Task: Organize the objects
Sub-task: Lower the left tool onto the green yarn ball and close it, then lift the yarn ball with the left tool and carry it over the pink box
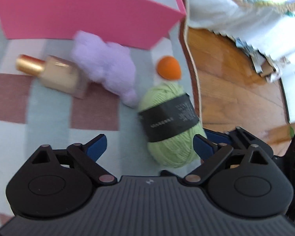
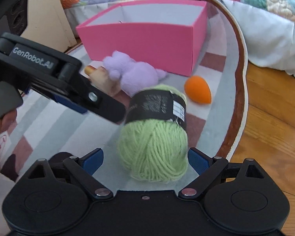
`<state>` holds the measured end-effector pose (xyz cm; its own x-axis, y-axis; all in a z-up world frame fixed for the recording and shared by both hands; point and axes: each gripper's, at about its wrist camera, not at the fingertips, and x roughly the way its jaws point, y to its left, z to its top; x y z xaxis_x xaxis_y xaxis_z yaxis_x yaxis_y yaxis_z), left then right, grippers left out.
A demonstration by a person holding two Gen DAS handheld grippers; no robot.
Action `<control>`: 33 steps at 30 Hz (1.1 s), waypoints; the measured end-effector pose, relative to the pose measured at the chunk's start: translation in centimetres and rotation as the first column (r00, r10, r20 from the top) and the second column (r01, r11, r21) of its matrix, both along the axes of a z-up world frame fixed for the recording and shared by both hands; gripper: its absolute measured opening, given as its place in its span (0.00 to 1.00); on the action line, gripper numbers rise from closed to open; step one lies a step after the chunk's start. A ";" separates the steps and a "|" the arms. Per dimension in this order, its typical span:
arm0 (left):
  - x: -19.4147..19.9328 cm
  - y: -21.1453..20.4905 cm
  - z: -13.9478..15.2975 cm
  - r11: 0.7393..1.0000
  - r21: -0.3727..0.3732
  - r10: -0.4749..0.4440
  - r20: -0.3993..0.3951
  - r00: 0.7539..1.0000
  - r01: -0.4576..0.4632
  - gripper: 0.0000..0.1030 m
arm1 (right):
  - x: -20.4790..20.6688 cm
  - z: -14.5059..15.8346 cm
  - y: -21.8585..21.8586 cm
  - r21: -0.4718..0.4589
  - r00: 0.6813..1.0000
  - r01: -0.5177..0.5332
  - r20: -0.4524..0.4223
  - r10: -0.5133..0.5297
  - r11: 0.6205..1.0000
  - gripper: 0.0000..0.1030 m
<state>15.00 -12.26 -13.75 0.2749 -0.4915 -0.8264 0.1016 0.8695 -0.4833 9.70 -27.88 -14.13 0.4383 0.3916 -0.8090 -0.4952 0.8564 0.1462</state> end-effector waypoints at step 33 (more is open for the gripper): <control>-4.0 3.0 5.9 1.000 0.004 -0.024 -0.054 0.998 0.024 0.37 | -2.8 5.8 4.7 0.038 0.983 0.049 -0.181 -0.041 0.998 0.54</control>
<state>11.00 -9.28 -7.87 0.2183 -0.4934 -0.8419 0.0964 0.8694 -0.4846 6.88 -23.17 -8.36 0.3052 0.4103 -0.8594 -0.4186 0.8684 0.2659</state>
